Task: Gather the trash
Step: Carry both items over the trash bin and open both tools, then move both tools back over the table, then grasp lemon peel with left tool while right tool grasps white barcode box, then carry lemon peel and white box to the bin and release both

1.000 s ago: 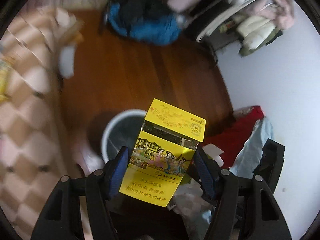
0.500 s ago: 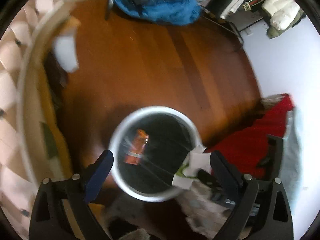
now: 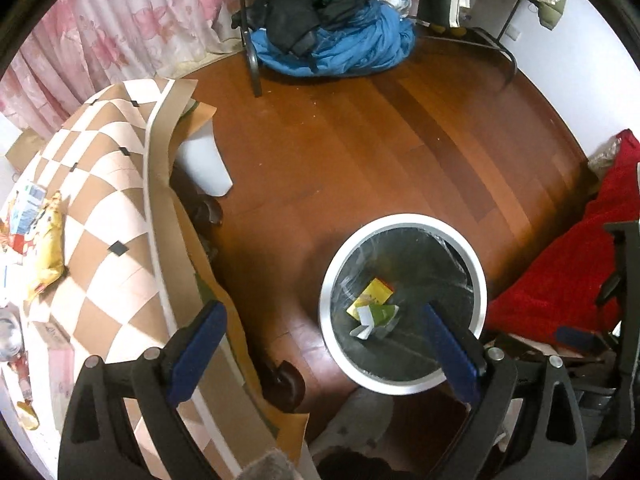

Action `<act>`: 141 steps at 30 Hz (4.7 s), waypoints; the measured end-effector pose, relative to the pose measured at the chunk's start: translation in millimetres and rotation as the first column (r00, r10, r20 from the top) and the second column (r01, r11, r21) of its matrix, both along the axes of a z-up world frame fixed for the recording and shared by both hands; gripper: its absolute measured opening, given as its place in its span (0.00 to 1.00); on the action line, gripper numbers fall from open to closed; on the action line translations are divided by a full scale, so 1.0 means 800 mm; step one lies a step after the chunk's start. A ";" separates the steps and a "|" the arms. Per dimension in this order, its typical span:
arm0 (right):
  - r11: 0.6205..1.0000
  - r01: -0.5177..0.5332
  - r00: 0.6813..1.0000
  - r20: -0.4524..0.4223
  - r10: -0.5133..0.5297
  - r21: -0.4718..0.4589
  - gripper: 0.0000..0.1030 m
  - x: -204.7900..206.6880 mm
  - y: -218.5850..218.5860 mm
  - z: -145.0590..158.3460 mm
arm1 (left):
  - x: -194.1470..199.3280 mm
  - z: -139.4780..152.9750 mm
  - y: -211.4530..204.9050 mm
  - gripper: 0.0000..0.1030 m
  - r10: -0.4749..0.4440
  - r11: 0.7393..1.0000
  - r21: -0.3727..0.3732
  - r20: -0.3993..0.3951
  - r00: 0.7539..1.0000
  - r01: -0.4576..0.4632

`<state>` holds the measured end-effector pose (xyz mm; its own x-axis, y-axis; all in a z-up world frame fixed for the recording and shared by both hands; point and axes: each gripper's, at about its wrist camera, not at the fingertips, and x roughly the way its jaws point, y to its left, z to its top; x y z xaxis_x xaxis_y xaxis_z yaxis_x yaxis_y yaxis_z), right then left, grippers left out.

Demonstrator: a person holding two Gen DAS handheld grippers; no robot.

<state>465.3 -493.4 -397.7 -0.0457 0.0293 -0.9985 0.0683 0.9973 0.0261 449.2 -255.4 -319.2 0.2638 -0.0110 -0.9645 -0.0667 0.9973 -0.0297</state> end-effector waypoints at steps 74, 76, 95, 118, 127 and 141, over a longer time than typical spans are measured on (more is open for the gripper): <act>0.863 -0.498 0.864 0.129 0.486 0.084 0.53 -0.171 0.575 0.086 | -0.340 0.010 0.501 0.09 0.621 0.780 -0.035 -0.069 0.781 -0.624; 0.858 -0.508 0.857 0.142 0.496 0.075 0.51 -0.175 0.575 0.087 | -0.341 0.014 0.498 0.06 0.611 0.791 -0.001 -0.049 0.790 -0.612; 0.813 -0.570 0.796 0.322 0.512 0.118 0.50 -0.226 0.553 0.173 | -0.370 0.137 0.455 0.05 0.507 0.835 0.118 0.218 0.834 -0.538; 0.888 -0.442 0.796 0.511 0.325 0.124 0.50 -0.130 0.338 0.322 | -0.179 0.233 0.241 0.05 0.189 0.977 0.021 0.360 0.914 -0.210; 0.963 -0.250 0.901 0.389 0.194 0.098 0.50 -0.066 0.153 0.230 | -0.067 0.147 0.087 0.05 0.023 1.000 -0.024 0.232 0.973 -0.018; 0.986 -0.031 0.997 0.082 0.018 0.162 0.50 0.011 -0.008 0.001 | 0.047 -0.045 -0.027 0.08 -0.141 0.963 -0.251 -0.159 0.977 0.098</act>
<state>474.5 -499.9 -396.5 0.0311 0.1918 -0.9809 0.0354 0.9806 0.1929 486.5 -276.9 -355.2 0.0745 -0.2698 -0.9600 0.0274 0.9629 -0.2685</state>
